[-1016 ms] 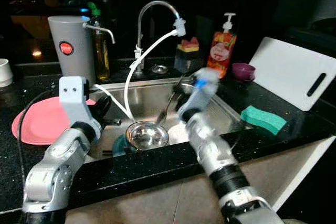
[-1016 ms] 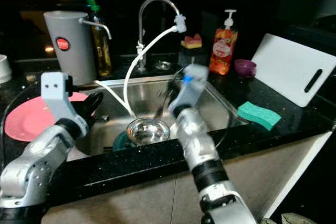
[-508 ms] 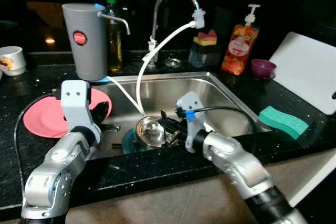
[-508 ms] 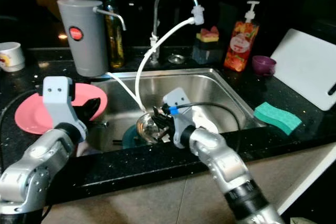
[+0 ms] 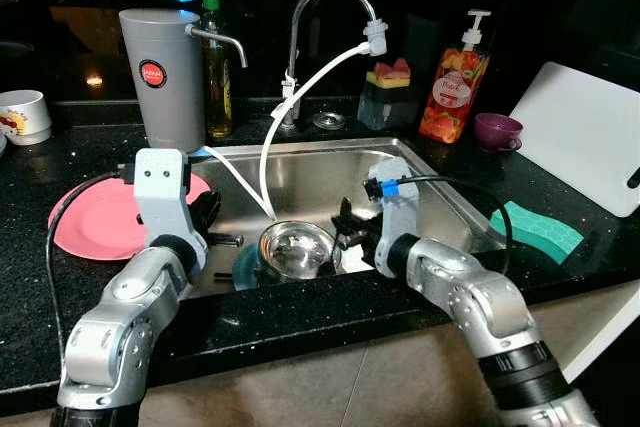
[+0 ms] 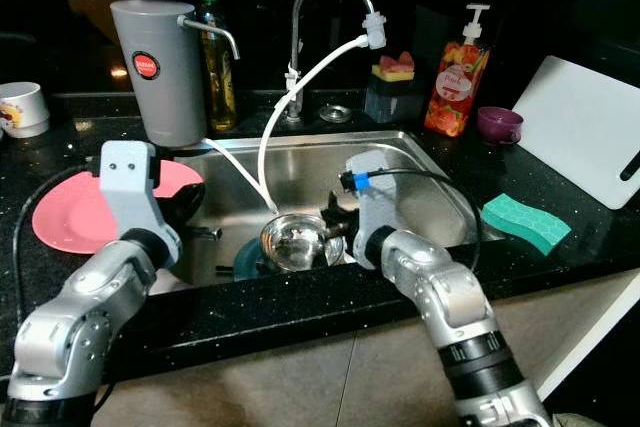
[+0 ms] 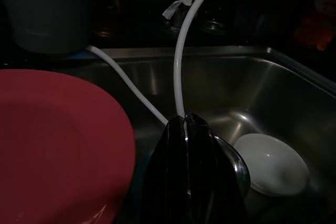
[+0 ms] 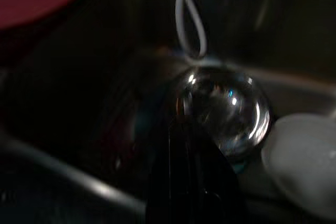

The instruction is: Kitchen organization

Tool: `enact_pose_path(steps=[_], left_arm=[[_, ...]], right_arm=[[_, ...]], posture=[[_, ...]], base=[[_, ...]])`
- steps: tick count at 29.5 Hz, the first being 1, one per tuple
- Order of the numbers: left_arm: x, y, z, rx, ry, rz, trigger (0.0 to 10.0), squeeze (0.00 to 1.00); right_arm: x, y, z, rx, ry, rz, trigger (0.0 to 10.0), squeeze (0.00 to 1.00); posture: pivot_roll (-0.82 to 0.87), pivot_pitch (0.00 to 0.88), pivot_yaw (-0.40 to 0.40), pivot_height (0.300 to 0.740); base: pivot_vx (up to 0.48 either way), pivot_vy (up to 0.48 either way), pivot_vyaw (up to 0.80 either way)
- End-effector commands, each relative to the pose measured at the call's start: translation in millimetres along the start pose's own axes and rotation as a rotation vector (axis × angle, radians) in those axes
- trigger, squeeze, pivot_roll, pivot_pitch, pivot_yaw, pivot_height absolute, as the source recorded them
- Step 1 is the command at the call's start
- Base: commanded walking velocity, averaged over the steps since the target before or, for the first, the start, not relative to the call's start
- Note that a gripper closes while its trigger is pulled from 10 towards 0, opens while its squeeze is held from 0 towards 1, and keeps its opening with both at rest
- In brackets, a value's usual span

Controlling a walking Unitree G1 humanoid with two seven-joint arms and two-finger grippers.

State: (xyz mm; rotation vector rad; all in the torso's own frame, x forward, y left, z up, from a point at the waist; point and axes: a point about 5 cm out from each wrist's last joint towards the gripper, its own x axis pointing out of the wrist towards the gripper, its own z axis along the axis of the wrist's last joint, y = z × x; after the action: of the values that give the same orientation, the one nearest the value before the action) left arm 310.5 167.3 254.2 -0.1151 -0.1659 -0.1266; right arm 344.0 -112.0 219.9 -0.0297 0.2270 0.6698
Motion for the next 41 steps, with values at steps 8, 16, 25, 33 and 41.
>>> enact_pose_path(steps=[8,16,25,33,41], left_arm=[[3.3,1.8,0.7,-0.009,0.005,0.023,10.0,0.00],[2.3,3.2,1.2,-0.006,0.008,0.042,10.0,0.00],[-0.4,1.4,-4.4,-0.002,0.040,0.054,10.0,0.00],[-2.6,-1.2,-6.1,-0.011,0.042,0.062,10.0,0.00],[-3.0,-4.9,-6.3,0.021,0.035,0.042,10.0,0.00]], right_arm=[[15.5,-11.6,32.1,0.072,-0.226,-0.148,10.0,0.00],[28.0,-28.3,35.9,0.168,-0.345,-0.317,10.0,0.00],[64.2,-23.7,23.8,0.472,-0.359,-0.428,10.0,0.00],[65.2,-27.0,30.4,0.638,-0.450,-0.392,10.0,1.00],[41.6,-30.0,73.8,0.515,-0.691,-0.324,10.0,0.00]], posture=[[0.11,0.103,-0.092,0.740],[0.12,0.134,-0.086,0.740],[0.14,0.174,-0.087,0.740],[0.14,0.179,-0.098,0.740],[0.13,0.171,-0.080,0.740]], base=[[0.000,0.000,0.00],[0.000,0.000,0.00],[0.000,0.000,0.00],[0.000,0.000,0.00],[0.000,0.000,0.00]])
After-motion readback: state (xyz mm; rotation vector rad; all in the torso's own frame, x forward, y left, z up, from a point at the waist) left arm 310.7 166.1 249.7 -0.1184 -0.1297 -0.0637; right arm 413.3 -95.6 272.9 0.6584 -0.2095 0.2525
